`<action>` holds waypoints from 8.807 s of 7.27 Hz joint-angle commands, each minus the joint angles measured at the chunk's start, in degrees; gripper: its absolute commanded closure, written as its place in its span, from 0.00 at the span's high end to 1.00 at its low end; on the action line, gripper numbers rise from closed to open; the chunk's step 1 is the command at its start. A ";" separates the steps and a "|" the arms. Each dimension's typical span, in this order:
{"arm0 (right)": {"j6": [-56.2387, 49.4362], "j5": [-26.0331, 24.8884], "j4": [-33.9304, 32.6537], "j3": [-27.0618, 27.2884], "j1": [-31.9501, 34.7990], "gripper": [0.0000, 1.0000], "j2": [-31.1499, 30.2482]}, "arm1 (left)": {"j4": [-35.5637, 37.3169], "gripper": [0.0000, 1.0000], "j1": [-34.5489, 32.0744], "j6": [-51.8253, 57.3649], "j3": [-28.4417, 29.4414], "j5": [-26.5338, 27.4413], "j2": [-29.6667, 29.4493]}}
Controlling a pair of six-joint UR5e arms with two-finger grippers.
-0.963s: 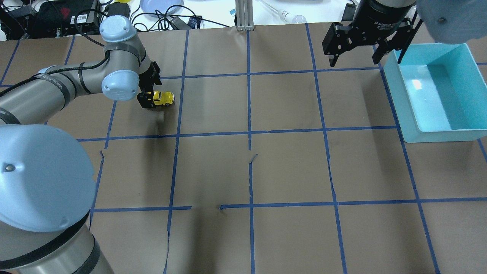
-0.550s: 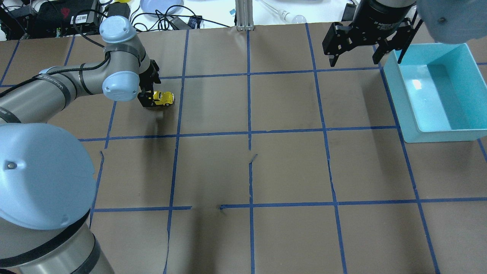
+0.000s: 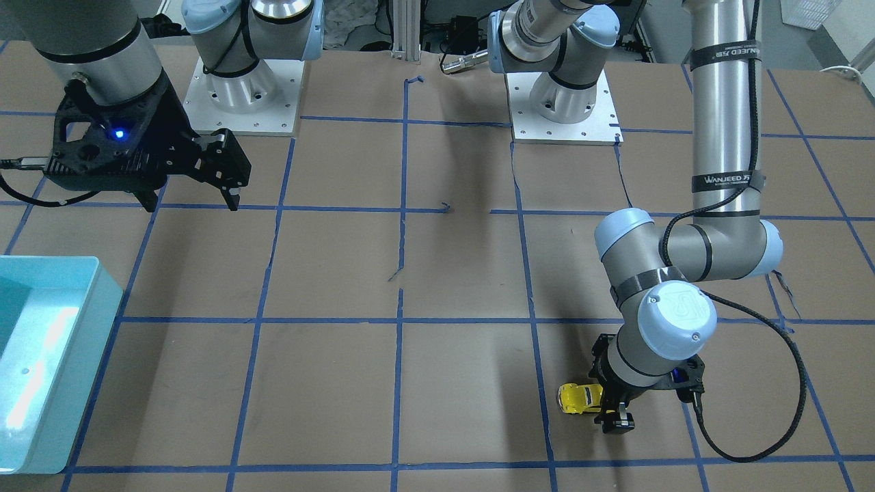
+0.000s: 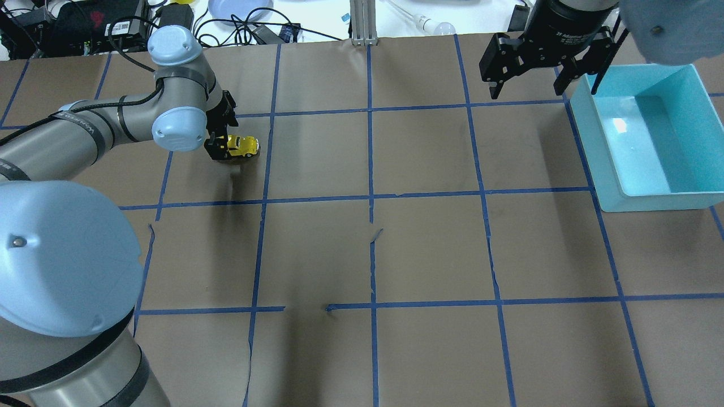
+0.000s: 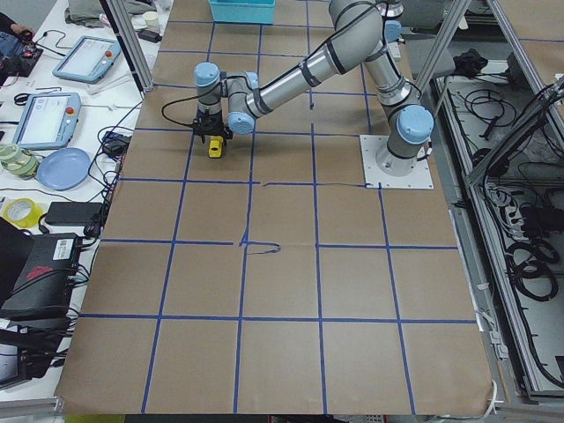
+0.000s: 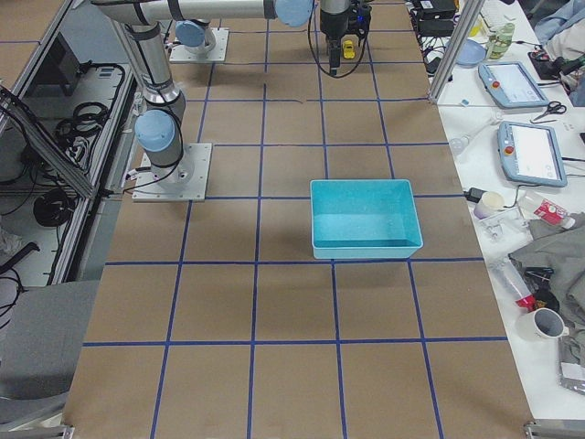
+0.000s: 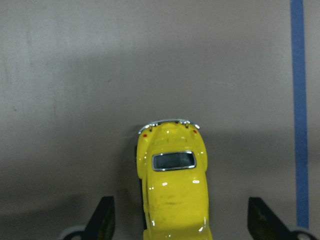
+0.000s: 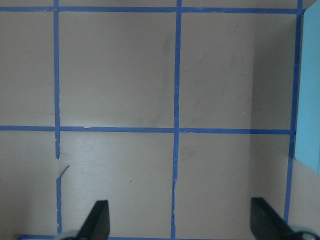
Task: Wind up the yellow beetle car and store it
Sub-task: 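Push the held car along the table toward the tray with the left gripper, then pull the held car back toward the left arm along the table, then push the held car forward again toward the tray with the left gripper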
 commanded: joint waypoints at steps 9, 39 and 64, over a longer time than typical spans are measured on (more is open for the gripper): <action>-0.09 0.00 0.00 0.00 -0.06 1.00 -0.05 | -1.61 0.00 -5.40 -9.73 0.11 -15.89 1.87; -0.09 0.00 0.00 0.00 -0.06 1.00 0.04 | 2.08 0.99 11.65 15.66 -2.44 2.55 3.44; -0.09 0.00 0.00 0.00 -0.06 1.00 -0.05 | 1.11 0.00 -4.79 -9.03 -2.70 -7.14 1.52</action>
